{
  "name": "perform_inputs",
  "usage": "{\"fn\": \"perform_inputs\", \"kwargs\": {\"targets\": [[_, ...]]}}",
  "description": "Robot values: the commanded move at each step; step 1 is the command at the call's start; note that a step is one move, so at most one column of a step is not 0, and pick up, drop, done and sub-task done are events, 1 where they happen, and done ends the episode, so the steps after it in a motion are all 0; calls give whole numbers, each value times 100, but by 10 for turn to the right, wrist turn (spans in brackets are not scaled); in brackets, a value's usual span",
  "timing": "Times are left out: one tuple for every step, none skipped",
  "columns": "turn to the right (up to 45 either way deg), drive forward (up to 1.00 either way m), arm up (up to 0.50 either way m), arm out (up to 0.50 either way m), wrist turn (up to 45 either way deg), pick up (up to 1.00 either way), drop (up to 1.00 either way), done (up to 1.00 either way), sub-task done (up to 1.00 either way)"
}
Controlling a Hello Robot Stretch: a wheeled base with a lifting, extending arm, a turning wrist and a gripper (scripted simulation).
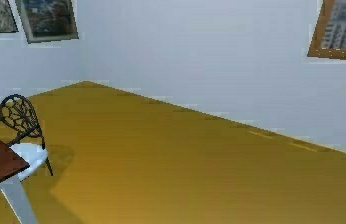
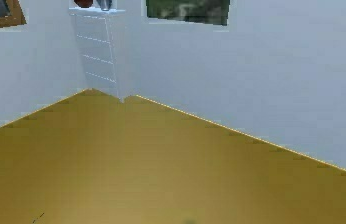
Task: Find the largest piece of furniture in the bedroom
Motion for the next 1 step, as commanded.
{"fn": "perform_inputs", "kwargs": {"targets": [[0, 85, 0, 0, 0, 0, 0, 0, 0]]}}
